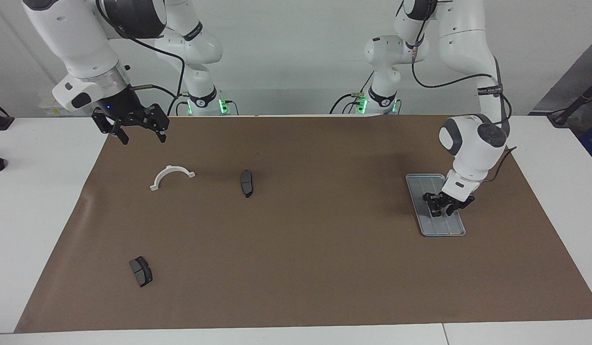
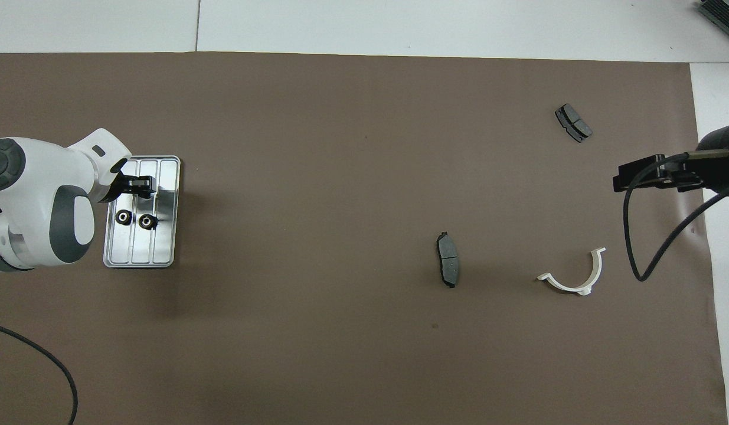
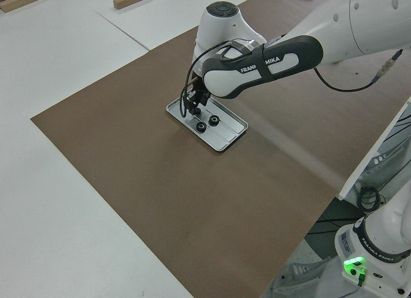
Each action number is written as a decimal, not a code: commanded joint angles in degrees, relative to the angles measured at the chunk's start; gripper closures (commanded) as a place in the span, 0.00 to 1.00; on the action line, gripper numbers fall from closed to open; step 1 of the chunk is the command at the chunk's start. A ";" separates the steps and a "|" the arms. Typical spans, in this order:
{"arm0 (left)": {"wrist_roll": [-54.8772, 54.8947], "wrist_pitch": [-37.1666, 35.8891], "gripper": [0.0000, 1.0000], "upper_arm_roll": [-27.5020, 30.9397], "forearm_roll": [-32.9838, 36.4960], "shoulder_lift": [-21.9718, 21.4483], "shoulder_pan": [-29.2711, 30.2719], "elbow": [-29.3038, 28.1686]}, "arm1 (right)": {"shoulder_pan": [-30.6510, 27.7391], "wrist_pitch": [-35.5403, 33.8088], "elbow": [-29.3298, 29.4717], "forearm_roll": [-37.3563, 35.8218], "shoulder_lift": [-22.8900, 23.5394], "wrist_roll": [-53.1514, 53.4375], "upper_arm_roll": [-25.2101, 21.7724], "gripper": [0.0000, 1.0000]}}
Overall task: Place bearing gear from tray to pile
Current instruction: 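Grasp the black gear with the left gripper and lift it, then carry the gear to the table center and release it, then grasp the center gear with the right gripper while the left gripper returns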
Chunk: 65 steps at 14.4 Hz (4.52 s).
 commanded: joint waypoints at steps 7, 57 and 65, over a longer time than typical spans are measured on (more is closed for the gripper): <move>-0.54 1.71 0.63 -0.20 0.65 -0.14 0.37 -2.75 | -0.84 -0.40 -1.21 0.68 -1.25 -2.00 0.28 0.00; -45.02 -27.22 0.00 0.06 0.56 -4.61 -8.00 14.06 | 13.73 16.82 3.43 -5.71 15.32 12.31 6.26 0.00; -39.74 -6.56 0.00 0.06 0.47 -11.04 -0.87 -8.81 | 27.62 33.62 17.72 -13.71 38.16 29.70 5.73 0.00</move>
